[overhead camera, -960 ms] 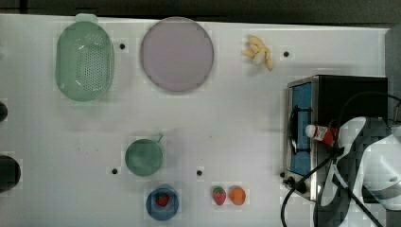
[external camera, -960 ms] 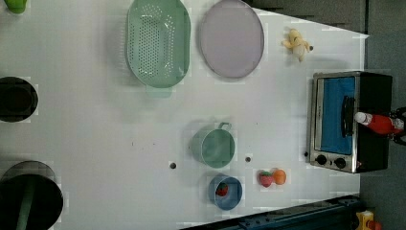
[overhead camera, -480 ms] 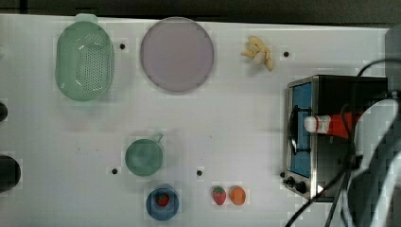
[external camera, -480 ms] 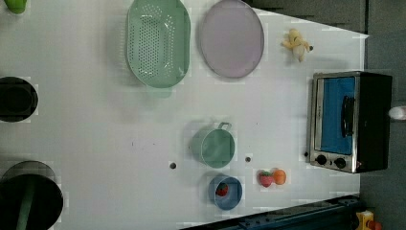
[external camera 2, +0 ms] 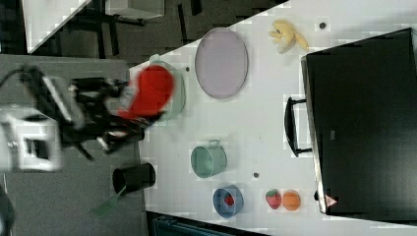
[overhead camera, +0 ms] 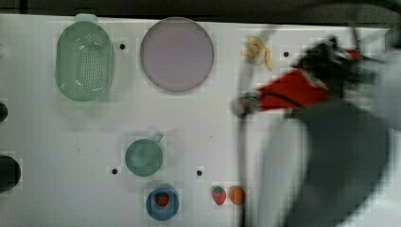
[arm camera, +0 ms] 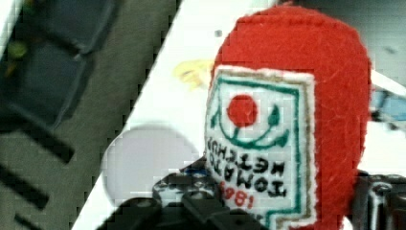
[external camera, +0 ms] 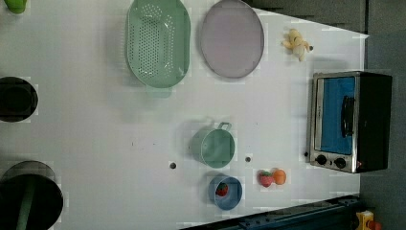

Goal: Pick Ketchup from oven and place it on table.

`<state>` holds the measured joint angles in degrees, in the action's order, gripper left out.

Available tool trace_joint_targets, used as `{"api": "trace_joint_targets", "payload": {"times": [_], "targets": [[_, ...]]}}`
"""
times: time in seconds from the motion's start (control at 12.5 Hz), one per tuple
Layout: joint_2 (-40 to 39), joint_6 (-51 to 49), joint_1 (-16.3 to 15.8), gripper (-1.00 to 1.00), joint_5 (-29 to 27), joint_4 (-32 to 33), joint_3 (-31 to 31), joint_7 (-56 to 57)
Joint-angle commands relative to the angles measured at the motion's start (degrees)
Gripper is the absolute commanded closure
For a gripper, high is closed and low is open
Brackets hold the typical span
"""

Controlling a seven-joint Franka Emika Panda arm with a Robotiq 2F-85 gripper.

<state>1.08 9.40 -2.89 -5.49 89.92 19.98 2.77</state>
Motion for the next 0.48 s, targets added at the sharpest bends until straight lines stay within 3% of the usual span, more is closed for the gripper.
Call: {"api": "trace_joint_targets", "payload": {"times": [0.08,0.48], "targets": [[-3.16,-1.41,-3.58,-0.29,1.26,2.59,-6.29,1.49],[-3.63,0.99,-3.96,-0.29,3.57,15.95,-13.97,-10.25]]}}
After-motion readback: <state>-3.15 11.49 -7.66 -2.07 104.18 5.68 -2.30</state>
